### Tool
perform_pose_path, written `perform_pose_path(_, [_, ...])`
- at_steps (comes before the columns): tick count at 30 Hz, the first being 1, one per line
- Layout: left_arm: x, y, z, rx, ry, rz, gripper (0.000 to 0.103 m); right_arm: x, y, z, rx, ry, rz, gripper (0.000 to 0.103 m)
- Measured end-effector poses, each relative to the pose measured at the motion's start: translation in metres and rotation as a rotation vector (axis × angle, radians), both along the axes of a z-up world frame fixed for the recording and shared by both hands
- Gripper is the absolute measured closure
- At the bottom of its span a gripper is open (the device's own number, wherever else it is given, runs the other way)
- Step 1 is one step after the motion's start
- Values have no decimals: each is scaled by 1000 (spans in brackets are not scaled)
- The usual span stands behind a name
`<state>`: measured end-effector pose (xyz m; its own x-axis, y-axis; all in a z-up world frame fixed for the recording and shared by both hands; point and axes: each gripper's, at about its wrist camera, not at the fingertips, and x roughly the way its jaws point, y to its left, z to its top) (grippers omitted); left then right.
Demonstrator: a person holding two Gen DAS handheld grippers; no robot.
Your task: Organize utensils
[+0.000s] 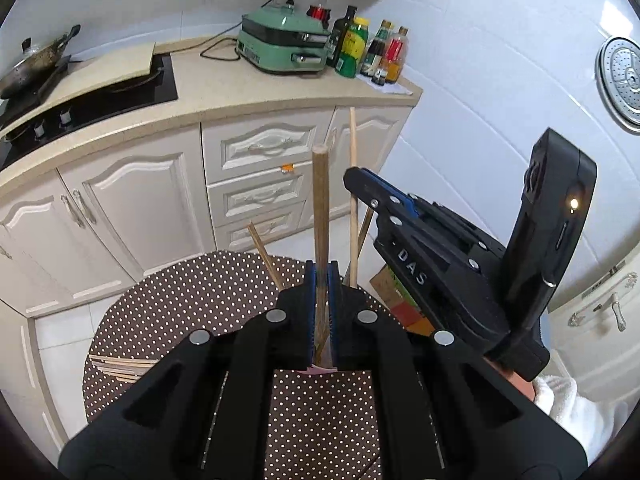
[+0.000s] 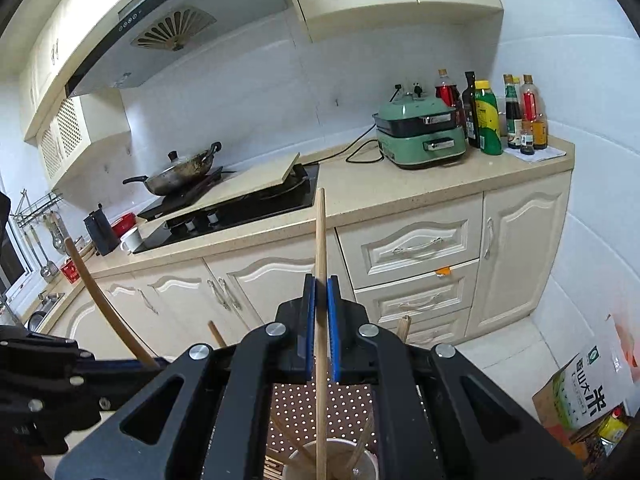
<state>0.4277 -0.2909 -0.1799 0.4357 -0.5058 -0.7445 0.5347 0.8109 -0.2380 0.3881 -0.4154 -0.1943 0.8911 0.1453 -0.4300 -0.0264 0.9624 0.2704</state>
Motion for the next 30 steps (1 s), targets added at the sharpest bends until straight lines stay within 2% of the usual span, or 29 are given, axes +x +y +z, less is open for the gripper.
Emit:
perform_pose_path(9, [6, -8, -24, 25, 77, 2, 97, -5, 6, -19, -30, 36, 25, 98])
perform_pose_path(22, [-4, -4, -41, 52, 106, 10, 97, -15, 8, -4, -53, -22, -1, 98])
perform_pose_path(30, [-10, -1, -46, 55, 133, 28, 97, -29, 17, -20, -60, 44, 14, 98])
